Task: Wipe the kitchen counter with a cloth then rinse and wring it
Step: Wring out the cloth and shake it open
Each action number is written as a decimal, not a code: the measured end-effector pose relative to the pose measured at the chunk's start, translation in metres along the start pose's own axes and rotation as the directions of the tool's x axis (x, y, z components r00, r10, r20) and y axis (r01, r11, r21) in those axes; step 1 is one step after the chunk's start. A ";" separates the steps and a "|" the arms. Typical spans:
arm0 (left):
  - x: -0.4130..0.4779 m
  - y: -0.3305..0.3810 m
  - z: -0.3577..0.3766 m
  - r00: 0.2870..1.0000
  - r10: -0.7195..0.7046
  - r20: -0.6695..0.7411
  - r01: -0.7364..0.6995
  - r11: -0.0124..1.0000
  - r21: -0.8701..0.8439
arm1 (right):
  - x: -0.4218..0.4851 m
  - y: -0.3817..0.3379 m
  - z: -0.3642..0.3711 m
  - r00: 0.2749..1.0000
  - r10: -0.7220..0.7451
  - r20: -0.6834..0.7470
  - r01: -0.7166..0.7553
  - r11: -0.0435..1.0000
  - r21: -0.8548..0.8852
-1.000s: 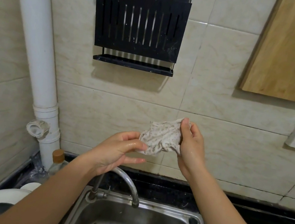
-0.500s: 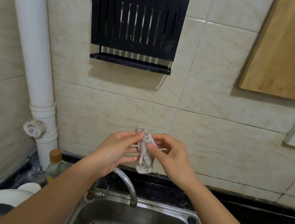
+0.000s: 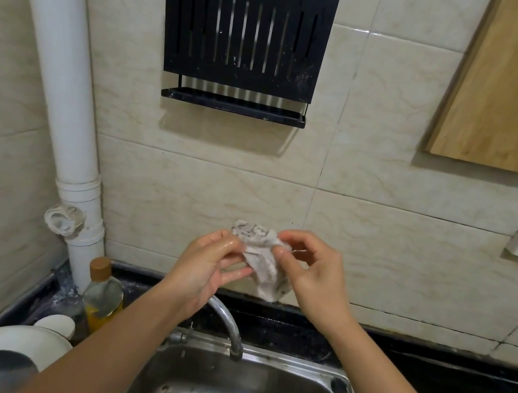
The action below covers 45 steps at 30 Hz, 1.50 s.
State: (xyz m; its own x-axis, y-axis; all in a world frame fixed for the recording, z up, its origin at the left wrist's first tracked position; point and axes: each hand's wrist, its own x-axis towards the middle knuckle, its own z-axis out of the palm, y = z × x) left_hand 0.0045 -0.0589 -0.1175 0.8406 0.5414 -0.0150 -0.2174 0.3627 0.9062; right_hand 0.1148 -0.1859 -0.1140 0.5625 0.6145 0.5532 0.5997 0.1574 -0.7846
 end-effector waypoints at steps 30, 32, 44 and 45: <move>-0.007 0.003 -0.012 0.973 0.206 0.109 -0.210 0.572 0.793 | 0.006 0.004 -0.018 0.929 0.030 0.370 0.136 0.900 -0.414; -0.004 0.008 -0.014 0.954 0.241 0.180 -0.268 0.412 0.871 | 0.002 0.006 -0.020 0.916 0.081 0.392 0.103 0.899 -0.426; -0.007 0.038 -0.013 0.934 -0.128 0.334 -0.079 0.836 0.542 | 0.000 -0.003 -0.028 0.747 0.306 0.590 -0.523 0.819 0.238; -0.007 0.039 -0.015 0.935 -0.129 0.331 -0.062 0.858 0.510 | 0.000 -0.004 -0.030 0.712 0.310 0.630 -0.563 0.789 0.248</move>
State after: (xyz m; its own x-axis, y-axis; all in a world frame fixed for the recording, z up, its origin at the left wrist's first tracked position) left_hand -0.0176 -0.0375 -0.0880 0.9779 0.2087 0.0090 0.0141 -0.1088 0.9940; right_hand 0.1299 -0.2098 -0.1025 0.2283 0.9733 -0.0254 0.0151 -0.0297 -0.9994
